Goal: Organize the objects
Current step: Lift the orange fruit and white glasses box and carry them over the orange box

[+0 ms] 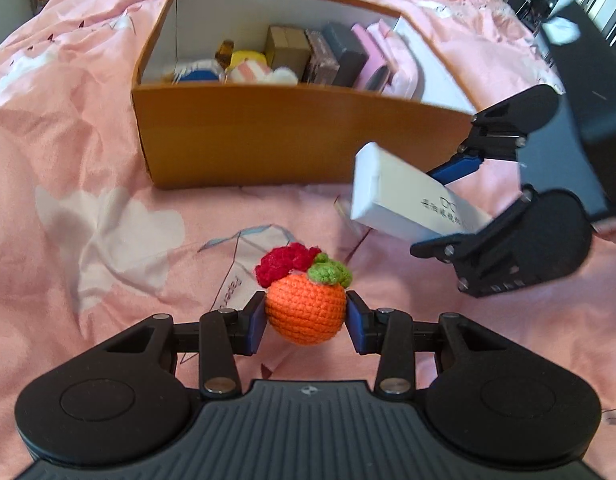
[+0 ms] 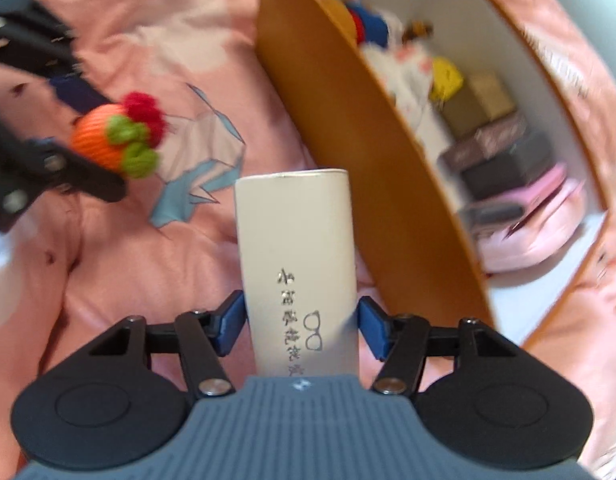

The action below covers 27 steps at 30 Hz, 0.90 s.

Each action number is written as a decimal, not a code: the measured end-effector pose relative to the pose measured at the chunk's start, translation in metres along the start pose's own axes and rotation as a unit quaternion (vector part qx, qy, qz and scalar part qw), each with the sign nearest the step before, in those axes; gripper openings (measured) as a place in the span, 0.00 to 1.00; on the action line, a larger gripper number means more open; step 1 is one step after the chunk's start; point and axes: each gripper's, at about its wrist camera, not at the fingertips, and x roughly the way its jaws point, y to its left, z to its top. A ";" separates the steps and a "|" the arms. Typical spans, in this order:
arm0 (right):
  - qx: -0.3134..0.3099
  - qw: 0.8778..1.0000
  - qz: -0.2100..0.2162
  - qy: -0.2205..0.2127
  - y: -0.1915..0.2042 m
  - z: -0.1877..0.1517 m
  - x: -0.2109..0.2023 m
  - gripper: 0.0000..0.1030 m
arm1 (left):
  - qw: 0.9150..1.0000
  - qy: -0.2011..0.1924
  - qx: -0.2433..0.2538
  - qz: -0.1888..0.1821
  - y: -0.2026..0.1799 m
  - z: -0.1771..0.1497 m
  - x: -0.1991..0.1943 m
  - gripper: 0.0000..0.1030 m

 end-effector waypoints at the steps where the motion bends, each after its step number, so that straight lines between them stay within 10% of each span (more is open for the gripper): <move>1: -0.005 1.000 -0.006 -0.007 0.002 0.000 -0.010 0.60 | 1.000 -0.005 0.000 -0.003 0.000 0.003 -0.004 0.45; 15: 0.040 0.992 -0.095 -0.077 -0.057 0.024 -0.119 0.59 | 0.997 -0.077 0.003 -0.006 0.006 0.052 -0.061 0.45; 27: 0.136 0.989 -0.027 0.042 -0.139 0.034 -0.021 0.59 | 0.996 -0.092 0.007 0.002 0.014 0.085 -0.062 0.45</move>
